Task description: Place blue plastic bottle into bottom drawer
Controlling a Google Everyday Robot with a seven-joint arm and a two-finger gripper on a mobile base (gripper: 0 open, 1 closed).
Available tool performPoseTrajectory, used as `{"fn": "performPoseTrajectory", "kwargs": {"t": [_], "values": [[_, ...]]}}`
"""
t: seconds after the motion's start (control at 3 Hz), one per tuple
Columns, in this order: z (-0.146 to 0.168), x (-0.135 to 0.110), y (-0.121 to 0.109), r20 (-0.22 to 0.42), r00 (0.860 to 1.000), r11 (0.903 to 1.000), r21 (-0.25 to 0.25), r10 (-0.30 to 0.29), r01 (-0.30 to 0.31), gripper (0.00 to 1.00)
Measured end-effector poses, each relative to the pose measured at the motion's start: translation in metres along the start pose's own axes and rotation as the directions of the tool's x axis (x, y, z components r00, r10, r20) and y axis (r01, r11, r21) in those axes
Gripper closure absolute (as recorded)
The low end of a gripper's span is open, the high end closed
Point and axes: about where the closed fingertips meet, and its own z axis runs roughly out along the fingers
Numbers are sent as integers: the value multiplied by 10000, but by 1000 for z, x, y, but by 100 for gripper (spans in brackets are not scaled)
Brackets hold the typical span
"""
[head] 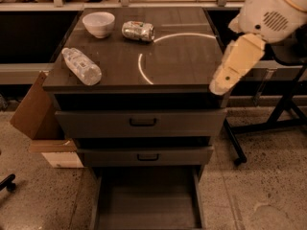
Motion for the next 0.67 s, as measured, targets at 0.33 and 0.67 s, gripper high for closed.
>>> {"fn": "performPoseTrajectory", "kwargs": {"t": [0.33,0.67], "values": [[31,-18,-6,-93,9999,9997,223,112,-110,0],[68,-34,-8,9,9992,9985,378,404,-404,0]]}}
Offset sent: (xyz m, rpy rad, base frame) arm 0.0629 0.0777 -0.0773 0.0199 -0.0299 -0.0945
